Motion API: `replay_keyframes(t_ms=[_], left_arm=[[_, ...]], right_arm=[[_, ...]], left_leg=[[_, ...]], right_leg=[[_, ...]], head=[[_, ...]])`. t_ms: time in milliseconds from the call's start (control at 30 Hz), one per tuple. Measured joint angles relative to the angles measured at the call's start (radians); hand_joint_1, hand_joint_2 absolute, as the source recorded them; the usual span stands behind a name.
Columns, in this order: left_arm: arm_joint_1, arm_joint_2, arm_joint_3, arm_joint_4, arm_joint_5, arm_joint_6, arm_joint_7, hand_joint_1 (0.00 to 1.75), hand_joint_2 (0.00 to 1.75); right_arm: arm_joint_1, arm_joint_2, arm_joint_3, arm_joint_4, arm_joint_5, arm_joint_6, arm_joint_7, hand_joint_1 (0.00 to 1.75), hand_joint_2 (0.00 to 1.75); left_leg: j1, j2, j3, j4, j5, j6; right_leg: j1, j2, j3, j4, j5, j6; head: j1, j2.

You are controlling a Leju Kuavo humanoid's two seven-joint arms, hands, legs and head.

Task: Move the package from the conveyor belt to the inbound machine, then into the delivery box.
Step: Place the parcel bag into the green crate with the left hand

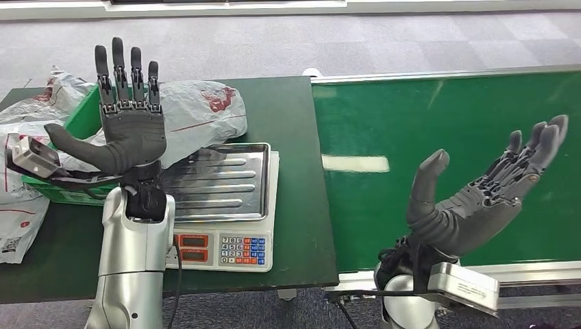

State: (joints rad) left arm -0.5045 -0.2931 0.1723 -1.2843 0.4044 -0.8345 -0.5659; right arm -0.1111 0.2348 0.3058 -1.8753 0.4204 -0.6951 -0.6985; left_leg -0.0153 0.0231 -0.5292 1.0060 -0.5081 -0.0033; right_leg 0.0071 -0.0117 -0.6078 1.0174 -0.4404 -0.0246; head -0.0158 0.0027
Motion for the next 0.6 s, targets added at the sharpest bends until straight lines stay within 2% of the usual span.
replay_keyframes(t_ms=[100, 200, 267, 333, 400, 467, 533, 600], left_arm=[[0.111, -0.005, -0.089, -0.127, -0.064, 0.004, -0.104, 0.00, 0.00], [0.191, -0.014, -0.147, -0.228, -0.091, 0.003, -0.129, 0.00, 0.00], [0.224, -0.019, -0.168, -0.274, -0.094, -0.002, -0.131, 0.00, 0.00], [0.250, -0.022, -0.186, -0.307, -0.099, -0.009, -0.132, 0.00, 0.00], [0.268, -0.021, -0.210, -0.325, -0.119, -0.008, -0.133, 0.00, 0.00], [0.282, -0.018, -0.243, -0.331, -0.154, 0.005, -0.133, 0.00, 0.00], [0.290, -0.014, -0.282, -0.331, -0.187, 0.025, -0.131, 0.00, 0.00], [0.296, -0.010, -0.320, -0.331, -0.206, 0.047, -0.131, 0.00, 0.00]], right_arm=[[0.010, -0.028, 0.038, -0.018, -0.135, 0.024, 0.000, 0.00, 1.75], [0.016, -0.053, 0.078, -0.038, -0.204, 0.054, 0.000, 0.00, 1.75], [0.021, -0.063, 0.092, -0.053, -0.258, 0.114, 0.000, 0.00, 1.75], [0.031, -0.068, 0.097, -0.073, -0.348, 0.271, 0.000, 0.00, 1.75], [0.046, -0.062, 0.088, -0.091, -0.424, 0.485, 0.000, 0.00, 1.75], [0.060, -0.043, 0.062, -0.099, -0.457, 0.659, 0.000, 0.00, 1.75], [0.067, -0.018, 0.028, -0.099, -0.455, 0.756, 0.000, 0.00, 1.75], [0.068, -0.002, 0.004, -0.096, -0.437, 0.795, 0.000, 0.00, 1.75]], left_leg=[[0.000, 0.000, 0.000, 0.000, -0.001, 0.000], [0.000, 0.000, 0.000, 0.000, -0.002, 0.001], [0.000, -0.001, -0.001, 0.000, -0.002, 0.001], [0.000, -0.001, 0.000, 0.000, -0.002, 0.001], [0.000, -0.001, 0.000, 0.000, -0.002, 0.001], [0.000, -0.002, 0.000, 0.000, -0.002, 0.001], [0.000, -0.002, -0.001, 0.000, -0.002, 0.001], [0.000, -0.002, -0.002, 0.000, -0.002, 0.001]], right_leg=[[0.000, 0.000, 0.000, 0.000, -0.001, 0.001], [0.000, 0.000, 0.000, 0.000, -0.002, 0.002], [0.000, -0.001, 0.000, 0.000, -0.002, 0.002], [0.000, -0.001, 0.000, 0.000, -0.002, 0.002], [0.000, -0.001, 0.000, -0.001, -0.002, 0.002], [0.000, -0.001, 0.000, -0.001, -0.002, 0.002], [0.000, -0.001, 0.000, -0.001, -0.002, 0.002], [0.000, -0.001, 0.001, -0.001, -0.002, 0.002]], head=[[0.000, 0.000], [0.000, 0.000], [0.000, 0.000], [0.000, 0.000], [0.000, 0.000], [0.000, 0.000], [0.000, 0.000], [0.000, 0.000]])
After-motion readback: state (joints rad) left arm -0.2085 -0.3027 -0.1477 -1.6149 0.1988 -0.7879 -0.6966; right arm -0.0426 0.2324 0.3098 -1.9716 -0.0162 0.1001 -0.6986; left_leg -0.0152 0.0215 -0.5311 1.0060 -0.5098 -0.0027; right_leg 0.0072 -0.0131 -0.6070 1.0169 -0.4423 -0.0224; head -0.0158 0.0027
